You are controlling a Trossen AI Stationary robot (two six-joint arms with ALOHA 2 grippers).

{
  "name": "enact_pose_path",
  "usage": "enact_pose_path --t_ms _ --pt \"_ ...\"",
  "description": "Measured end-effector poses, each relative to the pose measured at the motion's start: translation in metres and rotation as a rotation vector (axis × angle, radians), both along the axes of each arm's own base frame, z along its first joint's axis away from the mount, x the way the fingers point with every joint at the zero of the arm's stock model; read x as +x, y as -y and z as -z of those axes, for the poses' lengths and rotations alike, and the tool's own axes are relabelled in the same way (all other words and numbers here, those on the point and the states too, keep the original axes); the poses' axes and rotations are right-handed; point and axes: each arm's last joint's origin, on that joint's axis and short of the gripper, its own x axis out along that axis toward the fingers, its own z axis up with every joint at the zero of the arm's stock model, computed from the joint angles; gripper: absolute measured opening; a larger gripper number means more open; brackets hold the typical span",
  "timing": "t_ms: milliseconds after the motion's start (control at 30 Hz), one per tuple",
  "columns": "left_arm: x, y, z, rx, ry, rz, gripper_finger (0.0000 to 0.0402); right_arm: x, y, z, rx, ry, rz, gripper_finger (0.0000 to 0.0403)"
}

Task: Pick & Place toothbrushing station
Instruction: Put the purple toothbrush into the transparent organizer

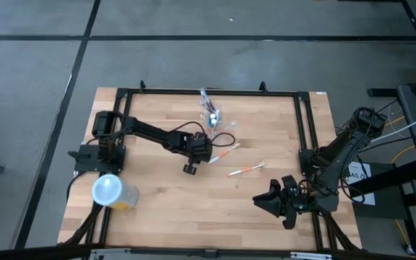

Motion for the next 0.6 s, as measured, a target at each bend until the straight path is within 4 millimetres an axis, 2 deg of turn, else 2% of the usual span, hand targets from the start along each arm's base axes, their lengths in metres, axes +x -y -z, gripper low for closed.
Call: enact_pose_path --t_ms 200,433,500,600 --pt "0.000 -0.006 0.000 -0.018 0.005 -0.046 0.0009 0.000 0.000 0.000 0.000 0.000 0.000 0.0109" --pt "0.000 -0.007 -0.004 -0.033 0.018 -0.082 0.0002 0.000 0.000 0.000 0.000 0.000 0.000 0.0109" --pt "0.005 -0.005 -0.013 -0.041 0.050 -0.096 0.0002 0.000 0.000 0.000 0.000 0.000 0.000 0.0109" --pt "0.013 -0.002 -0.037 -0.056 0.140 -0.117 0.0002 0.000 0.000 0.000 -0.004 0.000 0.000 0.0109"
